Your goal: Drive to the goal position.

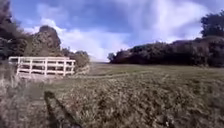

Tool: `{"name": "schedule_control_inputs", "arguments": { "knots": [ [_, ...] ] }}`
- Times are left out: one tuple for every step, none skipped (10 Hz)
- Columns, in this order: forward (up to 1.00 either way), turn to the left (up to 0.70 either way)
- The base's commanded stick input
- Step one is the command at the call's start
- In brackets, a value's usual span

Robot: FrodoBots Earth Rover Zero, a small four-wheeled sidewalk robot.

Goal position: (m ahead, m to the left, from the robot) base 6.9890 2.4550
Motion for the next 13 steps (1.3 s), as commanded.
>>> {"name": "schedule_control_inputs", "arguments": {
  "knots": [
    [0.70,0.00],
    [0.70,0.00],
    [0.70,0.00],
    [0.70,0.00],
    [0.70,0.00],
    [0.70,0.00],
    [0.70,0.00],
    [0.70,0.00],
    [0.70,0.00],
    [0.70,0.00],
    [0.70,0.00],
    [0.70,0.00],
    [0.70,0.00]
  ]
}}
